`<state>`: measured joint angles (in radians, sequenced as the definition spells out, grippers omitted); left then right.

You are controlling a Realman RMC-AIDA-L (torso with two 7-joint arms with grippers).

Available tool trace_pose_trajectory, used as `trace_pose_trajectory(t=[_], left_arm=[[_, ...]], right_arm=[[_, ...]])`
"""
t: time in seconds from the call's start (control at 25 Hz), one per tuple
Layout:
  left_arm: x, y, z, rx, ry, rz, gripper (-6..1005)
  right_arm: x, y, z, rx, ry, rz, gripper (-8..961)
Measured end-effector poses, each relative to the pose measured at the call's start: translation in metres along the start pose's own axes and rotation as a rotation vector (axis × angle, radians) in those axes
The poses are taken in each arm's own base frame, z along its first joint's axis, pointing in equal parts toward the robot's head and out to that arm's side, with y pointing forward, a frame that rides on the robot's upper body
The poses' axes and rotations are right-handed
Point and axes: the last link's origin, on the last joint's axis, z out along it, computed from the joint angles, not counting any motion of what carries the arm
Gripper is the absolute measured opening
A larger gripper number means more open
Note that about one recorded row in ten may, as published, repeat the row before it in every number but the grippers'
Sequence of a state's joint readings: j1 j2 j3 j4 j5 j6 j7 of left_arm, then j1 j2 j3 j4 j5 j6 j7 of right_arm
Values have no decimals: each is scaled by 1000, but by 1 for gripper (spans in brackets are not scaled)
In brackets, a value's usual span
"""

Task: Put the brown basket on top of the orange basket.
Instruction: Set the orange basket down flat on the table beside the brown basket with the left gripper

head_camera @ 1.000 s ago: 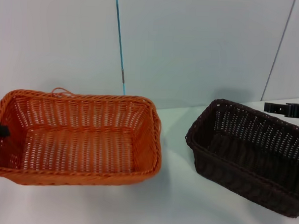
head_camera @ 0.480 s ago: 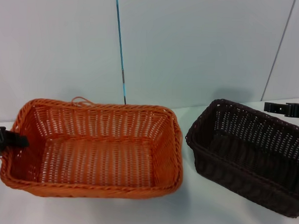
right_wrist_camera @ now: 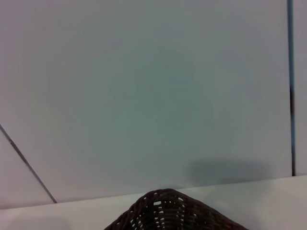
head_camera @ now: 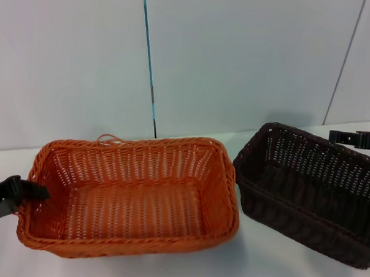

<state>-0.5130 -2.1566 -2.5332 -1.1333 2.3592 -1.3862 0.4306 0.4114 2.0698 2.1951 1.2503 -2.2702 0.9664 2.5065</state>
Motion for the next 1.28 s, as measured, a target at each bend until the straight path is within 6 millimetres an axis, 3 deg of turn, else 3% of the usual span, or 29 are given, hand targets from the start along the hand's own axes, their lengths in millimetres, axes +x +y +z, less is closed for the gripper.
trace_pose_trajectory(t=[0.64,0.96,1.28], left_arm=[[-29,-36,27,-18,82,-159,168],[-39,-42,31,-22,98,-183,168],[-44,-38,23,-63,120,-173,168]], right_arm=[[-1,0,0,0,-2,-4,793],[0,-1,1,2,-1,-10,793],[-1,-1,3,4,-4,-7,794]])
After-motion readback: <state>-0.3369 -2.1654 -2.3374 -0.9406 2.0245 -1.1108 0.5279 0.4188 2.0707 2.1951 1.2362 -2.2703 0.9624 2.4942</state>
